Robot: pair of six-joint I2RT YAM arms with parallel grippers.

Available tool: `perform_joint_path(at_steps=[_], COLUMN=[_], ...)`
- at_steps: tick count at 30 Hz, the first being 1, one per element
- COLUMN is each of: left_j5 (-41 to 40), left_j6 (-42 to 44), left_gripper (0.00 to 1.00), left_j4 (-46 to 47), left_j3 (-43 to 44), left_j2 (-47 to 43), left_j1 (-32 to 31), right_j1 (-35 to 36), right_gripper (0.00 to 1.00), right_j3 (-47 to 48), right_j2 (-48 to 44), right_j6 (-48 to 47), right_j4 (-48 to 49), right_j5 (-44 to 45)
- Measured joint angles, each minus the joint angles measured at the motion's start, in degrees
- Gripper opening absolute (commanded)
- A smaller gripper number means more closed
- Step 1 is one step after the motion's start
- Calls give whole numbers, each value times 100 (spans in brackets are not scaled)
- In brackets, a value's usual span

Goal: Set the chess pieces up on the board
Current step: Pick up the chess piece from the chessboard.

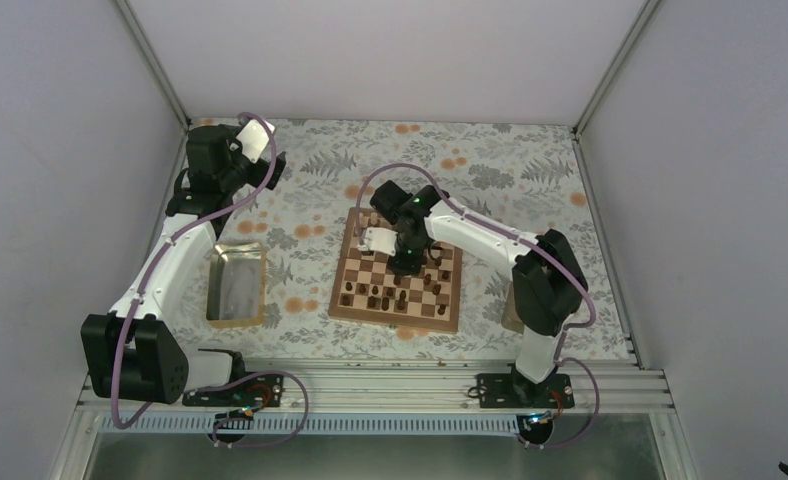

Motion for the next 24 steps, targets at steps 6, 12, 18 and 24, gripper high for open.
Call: perform_joint_path(at_steps=[6, 12, 18, 24], left_j5=[7, 15, 17, 17], left_j6=[2, 4, 4, 9], left_gripper=[100, 100, 100, 100], left_j4=[0, 0, 0, 0], left_j3=[0, 0, 0, 0], left_j2=[0, 7, 13, 15], left_j1=[0, 0, 0, 0], right_j1=[4, 4, 4, 4], right_gripper=[33, 30, 15, 7], right_j3=[0, -15, -61, -68], right_j2=[225, 348, 448, 444], right_j6=[-55, -116, -127, -125], right_j4=[0, 15, 125, 136], right_j5=[-146, -229, -232, -229])
